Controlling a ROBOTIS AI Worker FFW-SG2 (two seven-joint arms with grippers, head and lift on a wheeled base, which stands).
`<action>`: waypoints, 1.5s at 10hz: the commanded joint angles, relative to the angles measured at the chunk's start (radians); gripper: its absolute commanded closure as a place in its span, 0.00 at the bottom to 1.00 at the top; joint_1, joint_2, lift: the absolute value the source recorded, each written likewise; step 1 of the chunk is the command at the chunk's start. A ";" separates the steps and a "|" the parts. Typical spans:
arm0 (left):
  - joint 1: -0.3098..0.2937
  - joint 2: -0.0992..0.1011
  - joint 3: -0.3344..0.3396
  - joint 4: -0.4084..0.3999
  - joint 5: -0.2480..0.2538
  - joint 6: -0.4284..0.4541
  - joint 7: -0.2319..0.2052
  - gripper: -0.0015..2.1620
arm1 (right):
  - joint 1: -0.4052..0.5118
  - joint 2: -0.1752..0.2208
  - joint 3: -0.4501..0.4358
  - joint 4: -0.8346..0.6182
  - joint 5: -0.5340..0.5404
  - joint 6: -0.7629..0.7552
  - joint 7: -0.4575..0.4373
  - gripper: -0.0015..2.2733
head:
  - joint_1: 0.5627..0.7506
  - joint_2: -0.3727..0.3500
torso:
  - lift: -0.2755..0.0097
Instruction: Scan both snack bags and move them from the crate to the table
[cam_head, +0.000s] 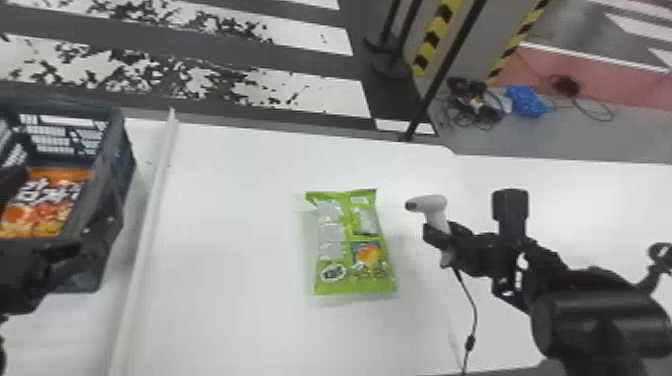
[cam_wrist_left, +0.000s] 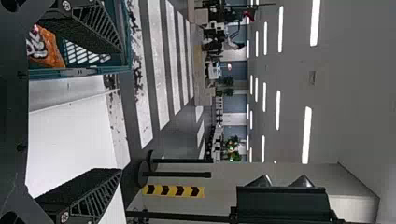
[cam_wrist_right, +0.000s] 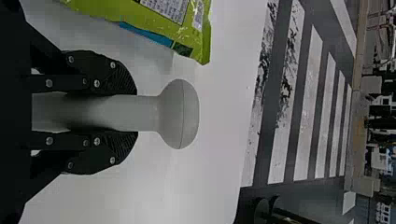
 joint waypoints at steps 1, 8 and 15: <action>0.000 0.000 -0.002 -0.002 0.000 0.000 -0.002 0.04 | 0.011 0.007 0.028 -0.087 -0.001 0.058 0.004 0.99 | 0.70 0.16 | 0.66; 0.003 -0.003 -0.003 -0.003 -0.002 0.000 -0.002 0.04 | -0.127 0.013 0.215 -0.095 0.064 0.196 0.006 0.99 | 0.70 0.34 | 0.66; 0.006 -0.006 0.000 -0.002 -0.003 0.000 -0.002 0.04 | -0.168 0.018 0.229 -0.044 0.073 0.199 0.004 0.99 | 0.70 0.36 | 0.66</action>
